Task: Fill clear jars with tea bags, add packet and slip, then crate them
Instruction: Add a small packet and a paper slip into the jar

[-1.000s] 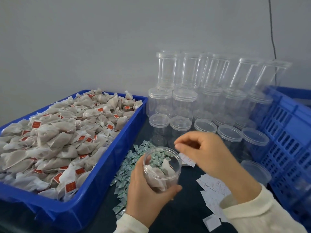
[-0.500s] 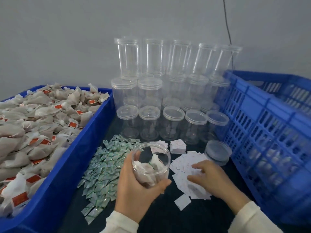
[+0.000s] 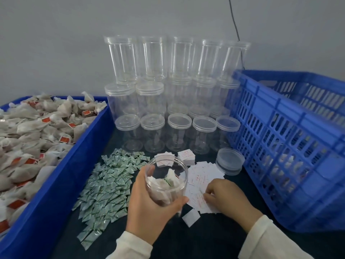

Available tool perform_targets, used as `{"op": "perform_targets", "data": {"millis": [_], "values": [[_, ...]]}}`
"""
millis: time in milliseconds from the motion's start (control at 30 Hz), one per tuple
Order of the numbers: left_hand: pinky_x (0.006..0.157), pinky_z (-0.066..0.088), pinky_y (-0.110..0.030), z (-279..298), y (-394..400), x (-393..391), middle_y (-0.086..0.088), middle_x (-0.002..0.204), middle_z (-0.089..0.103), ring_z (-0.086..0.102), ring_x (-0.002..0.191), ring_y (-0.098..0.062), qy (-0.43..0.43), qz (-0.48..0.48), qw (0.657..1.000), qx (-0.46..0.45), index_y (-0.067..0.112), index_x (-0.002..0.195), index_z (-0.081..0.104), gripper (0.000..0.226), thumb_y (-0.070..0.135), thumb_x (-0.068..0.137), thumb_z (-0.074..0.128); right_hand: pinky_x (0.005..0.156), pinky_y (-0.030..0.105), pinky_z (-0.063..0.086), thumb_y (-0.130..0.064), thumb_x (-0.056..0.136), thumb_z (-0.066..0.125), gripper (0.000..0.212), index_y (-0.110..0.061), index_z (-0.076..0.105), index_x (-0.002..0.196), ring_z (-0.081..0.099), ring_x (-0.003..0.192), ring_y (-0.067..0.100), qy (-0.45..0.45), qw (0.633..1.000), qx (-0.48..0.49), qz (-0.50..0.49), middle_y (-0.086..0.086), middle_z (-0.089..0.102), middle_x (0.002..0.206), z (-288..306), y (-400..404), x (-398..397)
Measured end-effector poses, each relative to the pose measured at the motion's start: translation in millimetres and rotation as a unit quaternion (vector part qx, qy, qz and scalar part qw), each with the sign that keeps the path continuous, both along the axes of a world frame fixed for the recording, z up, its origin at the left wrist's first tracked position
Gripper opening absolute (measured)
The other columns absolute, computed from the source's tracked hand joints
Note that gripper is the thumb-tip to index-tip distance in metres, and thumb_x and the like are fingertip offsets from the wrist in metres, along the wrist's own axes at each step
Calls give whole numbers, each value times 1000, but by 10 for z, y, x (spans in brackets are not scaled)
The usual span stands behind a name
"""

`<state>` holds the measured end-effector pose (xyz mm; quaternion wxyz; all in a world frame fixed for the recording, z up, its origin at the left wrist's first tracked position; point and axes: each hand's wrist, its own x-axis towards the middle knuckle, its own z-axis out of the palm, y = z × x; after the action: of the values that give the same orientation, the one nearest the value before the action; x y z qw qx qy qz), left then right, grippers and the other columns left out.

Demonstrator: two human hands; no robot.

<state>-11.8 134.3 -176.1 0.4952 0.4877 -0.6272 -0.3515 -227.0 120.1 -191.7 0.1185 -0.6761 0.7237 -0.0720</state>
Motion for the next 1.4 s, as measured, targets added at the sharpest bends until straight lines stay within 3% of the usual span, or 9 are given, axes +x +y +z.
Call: {"op": "perform_targets", "data": {"millis": [167, 300, 533, 667, 833, 933, 1067, 1233, 1400], "values": [[105, 43, -39, -12, -1, -3, 20, 129, 50, 48, 123, -6, 4, 0, 1000, 1, 24, 135, 42, 112, 59, 36, 81, 68, 16, 45, -33, 94, 56, 16, -24, 68, 90, 58, 78, 2, -49, 997, -52, -11, -11, 63, 92, 62, 33, -34], [103, 41, -28, -43, -9, -15, 28, 127, 48, 45, 122, 3, 8, 0, 1000, -5, 47, 122, 38, 98, 62, 35, 80, 47, 9, 43, -15, 87, 67, 17, -18, 64, 71, 61, 50, 1, -276, 946, -152, -75, -8, 68, 62, 285, 78, -132], [94, 38, -14, -83, -40, -99, 35, 123, 47, 42, 121, 11, 2, -6, 1000, -28, 51, 120, 40, 95, 50, 38, 88, 57, 21, 55, 3, 83, 67, 18, -14, 65, 80, 71, 67, 17, -487, 852, -192, -30, 5, 73, 76, 616, 144, -156], [98, 40, -20, -70, -32, -142, 29, 125, 49, 42, 121, 9, -3, -14, 1000, -20, 51, 121, 38, 96, 58, 36, 82, 57, 18, 53, 1, 86, 63, 32, -28, 76, 86, 70, 70, 14, -553, 817, -163, -25, 4, 75, 86, 766, 163, -90], [101, 44, -30, -58, -25, -184, 24, 127, 49, 43, 123, 4, -16, -9, 999, -35, 49, 122, 37, 96, 41, 43, 92, 59, 19, 51, -30, 69, 69, 16, -25, 79, 80, 69, 72, 8, -665, 739, -86, -56, 4, 76, 90, 899, 171, 110], [100, 42, -25, -61, -15, -245, 24, 128, 48, 44, 124, 1, -6, 1, 999, -39, 49, 123, 37, 96, 46, 42, 89, 76, 27, 44, -33, 75, 69, 18, -24, 79, 87, 66, 83, 2, -649, 753, -72, -82, -3, 75, 97, 819, 177, 281], [100, 43, -27, -113, -25, -301, 16, 128, 50, 46, 125, -8, -3, 9, 999, -48, 31, 135, 41, 105, 37, 44, 93, 91, 33, 44, -23, 87, 66, 13, -21, 79, 88, 64, 105, 13, -630, 766, -60, -113, -6, 75, 100, 712, 183, 469], [89, 32, 1, -134, -24, -314, 25, 124, 46, 40, 122, 6, 2, 29, 998, -59, 45, 128, 34, 101, 42, 43, 88, 93, 27, 40, -26, 79, 74, 16, -24, 74, 63, 57, 108, 0, -533, 833, -99, -112, -20, 66, 106, 729, 207, 531], [84, 30, 5, -122, -31, -317, 21, 125, 47, 38, 119, 11, 2, 29, 998, -58, 33, 134, 37, 103, 43, 44, 86, 81, 22, 43, -30, 77, 75, 18, -25, 59, 75, 55, 101, 0, -382, 909, -140, -90, -22, 59, 103, 721, 235, 561]]}}
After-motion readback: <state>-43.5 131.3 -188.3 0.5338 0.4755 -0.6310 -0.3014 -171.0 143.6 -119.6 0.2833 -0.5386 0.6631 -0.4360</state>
